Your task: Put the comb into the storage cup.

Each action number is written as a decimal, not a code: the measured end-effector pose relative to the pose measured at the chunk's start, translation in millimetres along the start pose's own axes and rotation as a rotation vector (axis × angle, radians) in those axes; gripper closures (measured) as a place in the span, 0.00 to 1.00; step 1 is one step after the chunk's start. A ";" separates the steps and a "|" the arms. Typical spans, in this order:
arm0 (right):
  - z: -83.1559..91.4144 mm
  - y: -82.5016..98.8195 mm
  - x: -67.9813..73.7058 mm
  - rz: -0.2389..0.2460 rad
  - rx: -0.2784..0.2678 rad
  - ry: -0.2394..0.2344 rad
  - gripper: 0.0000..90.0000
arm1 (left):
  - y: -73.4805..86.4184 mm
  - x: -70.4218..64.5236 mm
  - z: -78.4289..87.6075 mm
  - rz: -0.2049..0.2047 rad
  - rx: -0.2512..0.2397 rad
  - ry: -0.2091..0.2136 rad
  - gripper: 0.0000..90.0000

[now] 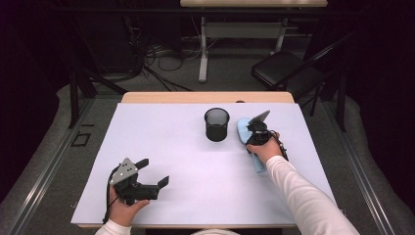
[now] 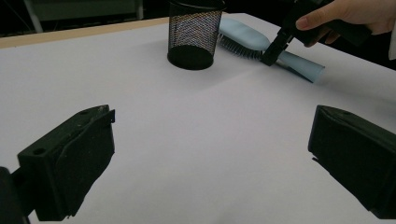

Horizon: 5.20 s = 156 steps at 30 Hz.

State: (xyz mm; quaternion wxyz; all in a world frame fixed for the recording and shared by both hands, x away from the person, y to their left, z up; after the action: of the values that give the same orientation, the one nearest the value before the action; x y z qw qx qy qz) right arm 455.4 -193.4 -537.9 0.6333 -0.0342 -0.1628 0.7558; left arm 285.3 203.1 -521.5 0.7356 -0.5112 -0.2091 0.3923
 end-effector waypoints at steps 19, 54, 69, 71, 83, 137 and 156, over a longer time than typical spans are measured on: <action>0.9 -0.2 -0.7 -0.010 0.008 0.000 0.76 | 0.1 0.1 -0.2 -0.001 0.001 0.001 0.00; 10.5 3.7 -3.8 0.009 -0.067 -0.016 0.77 | 0.7 0.4 -0.9 -0.007 -0.001 -0.012 0.00; 23.0 10.8 -4.2 0.049 -0.140 -0.056 0.77 | 1.4 1.2 -2.0 -0.014 0.007 -0.020 0.00; 24.9 12.7 -4.6 0.057 -0.140 -0.055 0.77 | 1.5 1.2 -2.2 -0.010 0.006 -0.021 0.00; 34.4 25.4 -6.2 0.118 -0.167 -0.080 0.77 | 2.2 2.6 -3.9 -0.011 0.013 -0.031 0.00; 77.9 77.3 46.6 0.397 -0.222 -0.305 0.77 | -42.7 -5.2 -39.0 0.130 0.078 0.148 0.08; 71.6 82.4 67.4 0.486 -0.282 -0.340 0.78 | -63.9 -5.8 -50.5 0.159 0.102 0.188 0.08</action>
State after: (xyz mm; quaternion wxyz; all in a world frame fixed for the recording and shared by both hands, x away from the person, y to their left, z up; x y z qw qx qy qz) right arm 345.8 -154.5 -483.7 0.3871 -0.0328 -0.3566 0.8497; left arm 340.8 158.0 -482.2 0.7435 -0.5226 -0.0778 0.4100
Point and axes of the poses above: each handheld gripper's, and its own axes: z roughly backward along the jaws, y roughly out of its underside, x roughly to its left, the point moved 1 cm from there along -z, roughly forward along the jaws, and after that the axes turned 6 degrees about -y, right-handed, at the moved point
